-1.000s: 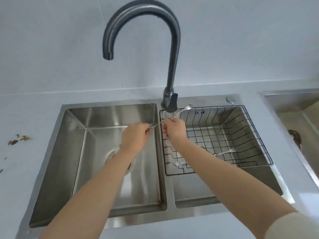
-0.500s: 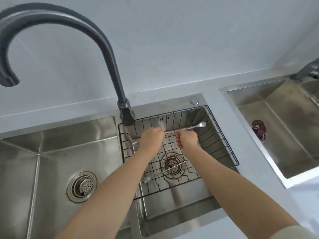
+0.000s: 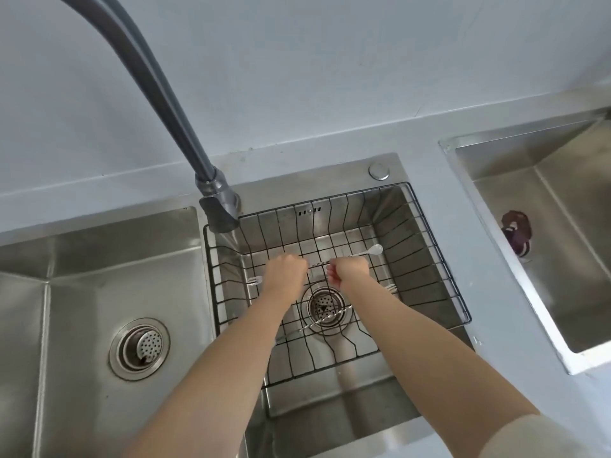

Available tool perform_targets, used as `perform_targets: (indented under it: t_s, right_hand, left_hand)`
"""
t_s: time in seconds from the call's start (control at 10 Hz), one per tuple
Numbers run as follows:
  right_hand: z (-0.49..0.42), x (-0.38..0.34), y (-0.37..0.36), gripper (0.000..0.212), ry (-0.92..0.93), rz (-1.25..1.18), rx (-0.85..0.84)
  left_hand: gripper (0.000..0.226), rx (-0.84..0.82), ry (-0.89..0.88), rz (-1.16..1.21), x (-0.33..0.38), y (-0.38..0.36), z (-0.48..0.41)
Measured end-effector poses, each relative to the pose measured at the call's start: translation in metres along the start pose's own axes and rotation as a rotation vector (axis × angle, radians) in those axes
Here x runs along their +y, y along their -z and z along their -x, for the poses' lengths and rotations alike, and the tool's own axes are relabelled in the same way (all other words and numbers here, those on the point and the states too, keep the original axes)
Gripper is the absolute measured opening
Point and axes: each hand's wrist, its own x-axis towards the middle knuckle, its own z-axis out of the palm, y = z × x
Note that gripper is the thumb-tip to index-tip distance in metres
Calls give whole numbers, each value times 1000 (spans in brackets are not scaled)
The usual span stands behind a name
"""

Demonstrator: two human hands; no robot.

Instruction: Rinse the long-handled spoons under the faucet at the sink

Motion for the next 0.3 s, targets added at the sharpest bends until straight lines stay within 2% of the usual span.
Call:
perform_targets:
  t_s: [0.1, 0.2, 0.3]
  right_hand:
    - [-3, -1, 1, 30, -15, -19, 5]
    - [4, -1, -1, 30, 20, 60, -36]
    - [17, 0, -1, 21, 169, 219, 72]
  left_hand:
    - [31, -25, 4, 4, -1, -3, -2]
    - [23, 17, -4, 35, -5, -3, -1]
    - [24, 104, -18, 101, -7, -2, 6]
